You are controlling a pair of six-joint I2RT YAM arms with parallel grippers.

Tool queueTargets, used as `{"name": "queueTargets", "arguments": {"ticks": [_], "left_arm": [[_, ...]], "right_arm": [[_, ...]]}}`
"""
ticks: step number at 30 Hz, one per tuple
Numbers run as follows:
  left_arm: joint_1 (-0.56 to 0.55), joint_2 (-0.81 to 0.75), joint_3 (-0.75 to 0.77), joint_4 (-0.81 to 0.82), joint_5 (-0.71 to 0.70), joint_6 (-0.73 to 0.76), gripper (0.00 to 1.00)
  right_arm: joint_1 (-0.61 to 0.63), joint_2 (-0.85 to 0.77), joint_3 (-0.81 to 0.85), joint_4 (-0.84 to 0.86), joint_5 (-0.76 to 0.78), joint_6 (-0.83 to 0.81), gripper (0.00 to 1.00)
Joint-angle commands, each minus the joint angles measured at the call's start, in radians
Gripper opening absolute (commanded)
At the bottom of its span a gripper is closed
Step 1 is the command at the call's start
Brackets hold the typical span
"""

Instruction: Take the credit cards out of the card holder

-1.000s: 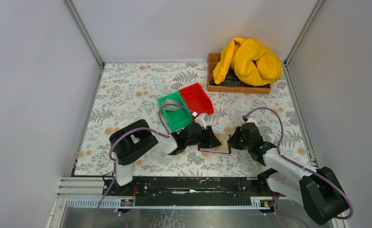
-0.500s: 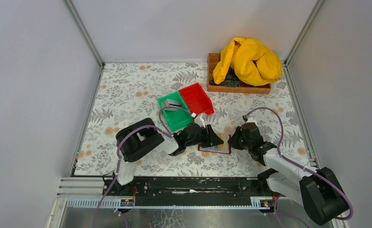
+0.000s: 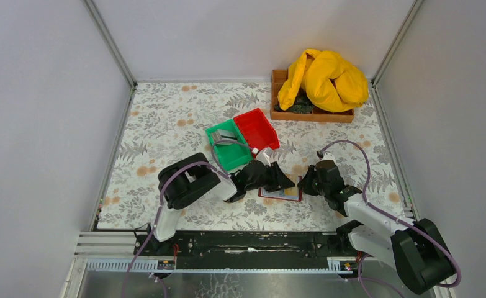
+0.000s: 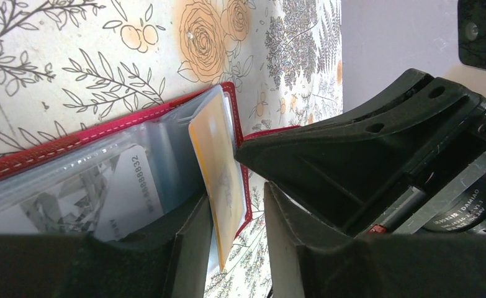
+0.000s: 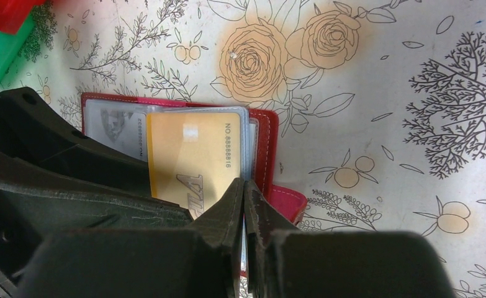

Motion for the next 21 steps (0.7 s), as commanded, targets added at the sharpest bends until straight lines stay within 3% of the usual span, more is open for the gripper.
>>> {"name": "queueTargets", "arguments": {"ticks": [1,21], "left_arm": [[-0.007,0.018,0.037,0.072,0.019,-0.015,0.41],[0.057,-0.055,-0.104,0.155,0.048,-0.018,0.41]], "right_arm": [[0.0,0.021,-0.005,-0.015,-0.033,-0.017,0.07],[-0.002,0.038,0.004,-0.027,-0.015,-0.01,0.08]]}}
